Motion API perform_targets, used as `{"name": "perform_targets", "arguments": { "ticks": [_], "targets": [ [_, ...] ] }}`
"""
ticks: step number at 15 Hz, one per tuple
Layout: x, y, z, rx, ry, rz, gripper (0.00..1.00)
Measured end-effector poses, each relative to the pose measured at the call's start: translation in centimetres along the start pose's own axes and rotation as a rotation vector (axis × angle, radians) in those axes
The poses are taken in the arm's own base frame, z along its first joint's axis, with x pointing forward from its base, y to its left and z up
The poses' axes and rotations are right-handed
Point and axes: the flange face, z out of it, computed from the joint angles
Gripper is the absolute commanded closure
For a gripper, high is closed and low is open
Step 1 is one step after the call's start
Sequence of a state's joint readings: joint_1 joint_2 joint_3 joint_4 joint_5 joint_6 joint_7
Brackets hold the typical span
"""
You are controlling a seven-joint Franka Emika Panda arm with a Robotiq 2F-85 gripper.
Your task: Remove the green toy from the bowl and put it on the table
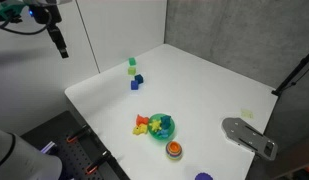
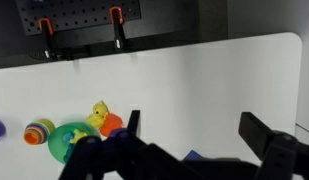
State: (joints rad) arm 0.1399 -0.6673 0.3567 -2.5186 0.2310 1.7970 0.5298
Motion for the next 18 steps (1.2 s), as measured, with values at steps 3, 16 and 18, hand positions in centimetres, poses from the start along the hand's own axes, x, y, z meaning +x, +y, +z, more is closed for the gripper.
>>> {"name": "perform_targets", "arguments": {
  "ticks": [3,16,18],
  "targets": [
    [0.0,0.0,0.0,0.000,0.000,0.000,0.00],
    [7.8,3.4,3.4,-0.006,0.048,0.096,0.00],
    [9.9,4.4,5.0,0.003,0.050,0.118,0.00]
  ]
}}
